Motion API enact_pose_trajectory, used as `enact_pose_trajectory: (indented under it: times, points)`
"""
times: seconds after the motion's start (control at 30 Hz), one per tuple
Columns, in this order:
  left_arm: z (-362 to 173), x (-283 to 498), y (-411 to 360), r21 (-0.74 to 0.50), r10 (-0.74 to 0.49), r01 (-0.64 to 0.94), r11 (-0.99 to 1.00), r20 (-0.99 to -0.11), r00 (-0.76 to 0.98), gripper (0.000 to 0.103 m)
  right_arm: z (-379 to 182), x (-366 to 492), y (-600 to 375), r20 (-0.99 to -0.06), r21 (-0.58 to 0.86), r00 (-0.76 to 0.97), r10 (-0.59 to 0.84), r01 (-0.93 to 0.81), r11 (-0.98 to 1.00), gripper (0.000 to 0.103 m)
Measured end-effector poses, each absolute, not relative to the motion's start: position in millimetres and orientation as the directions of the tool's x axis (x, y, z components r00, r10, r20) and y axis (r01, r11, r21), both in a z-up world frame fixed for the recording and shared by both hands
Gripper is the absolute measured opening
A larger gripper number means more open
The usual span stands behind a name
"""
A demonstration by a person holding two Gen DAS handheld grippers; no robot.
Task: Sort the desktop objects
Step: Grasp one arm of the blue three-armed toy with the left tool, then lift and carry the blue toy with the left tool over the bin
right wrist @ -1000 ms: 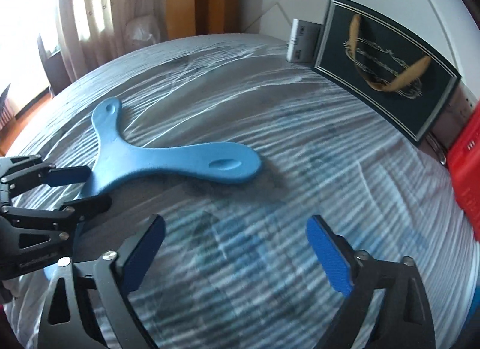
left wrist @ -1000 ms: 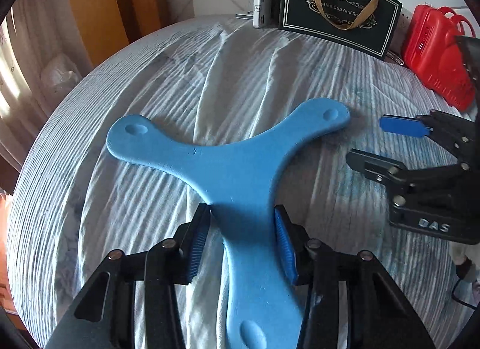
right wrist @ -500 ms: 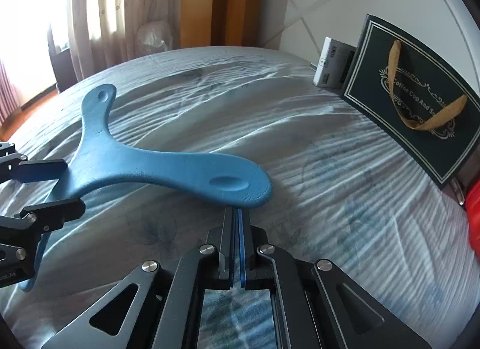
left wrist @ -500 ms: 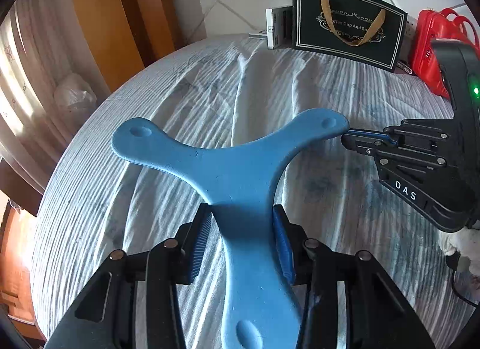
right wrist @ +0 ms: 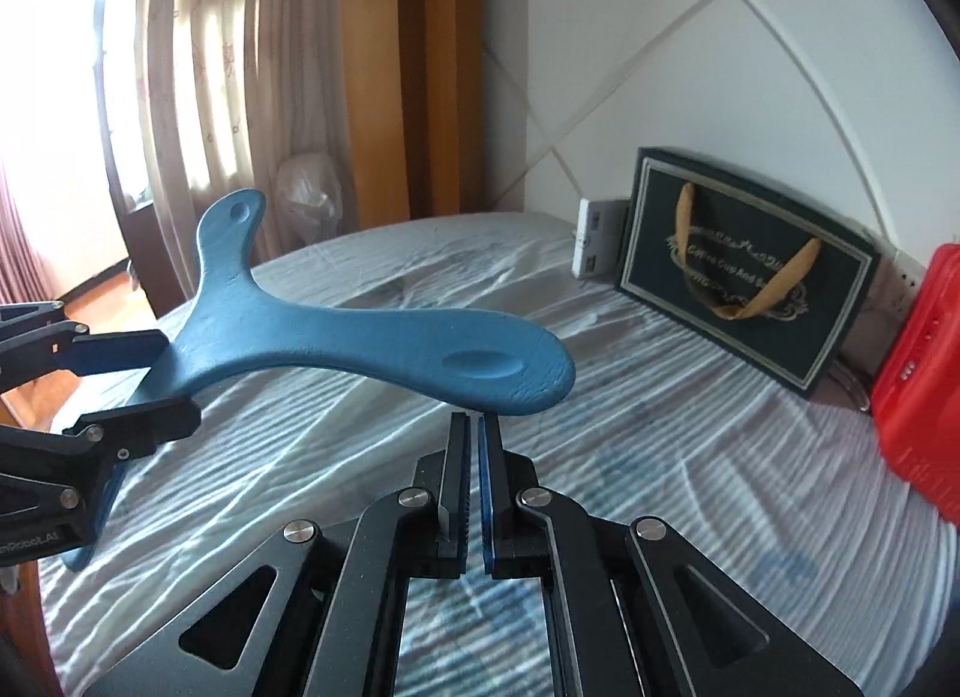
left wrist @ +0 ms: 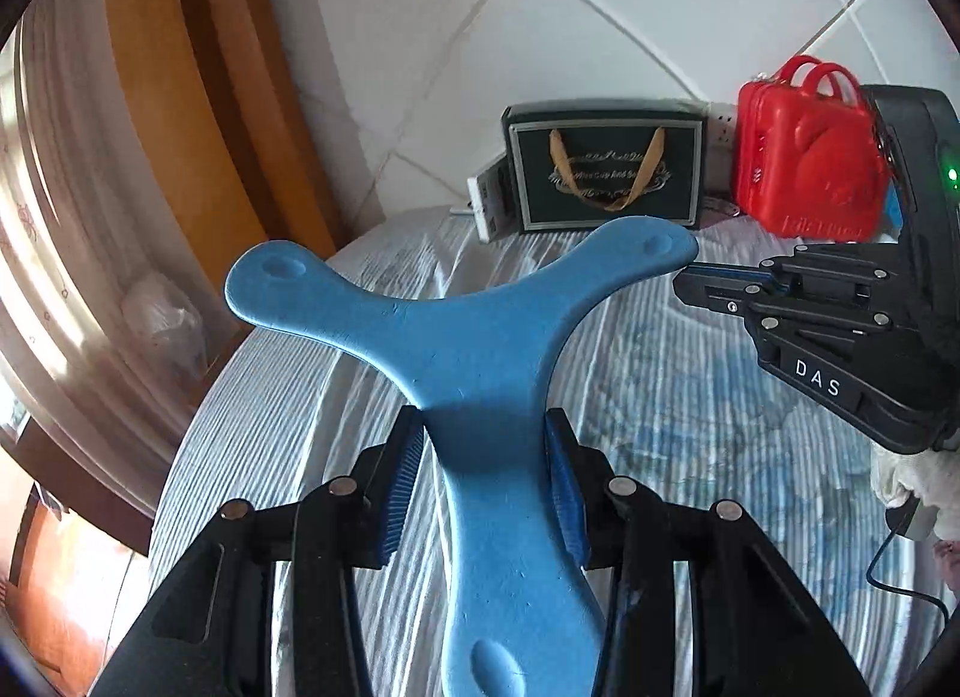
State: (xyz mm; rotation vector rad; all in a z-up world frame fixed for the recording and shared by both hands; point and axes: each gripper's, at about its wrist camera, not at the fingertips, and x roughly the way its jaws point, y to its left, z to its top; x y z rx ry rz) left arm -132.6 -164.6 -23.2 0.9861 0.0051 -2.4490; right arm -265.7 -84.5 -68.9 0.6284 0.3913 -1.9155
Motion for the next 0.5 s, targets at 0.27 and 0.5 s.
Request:
enact_pose_trajectory:
  times: [0.27, 0.5]
  points:
    - [72, -131, -63, 0.183, -0.302, 0.241, -0.953, -0.518, -0.801, 0.040, 40, -244, 39, -0.474, 0.036, -0.525, -0.707, 0.791, -0.611, 0.004]
    - [135, -134, 41, 0.156, -0.028, -0.042, -0.987, -0.417, -0.908, 0.040, 126, -203, 185, -0.348, 0.074, -0.737, -0.579, 0.594, -0.801, 0.067]
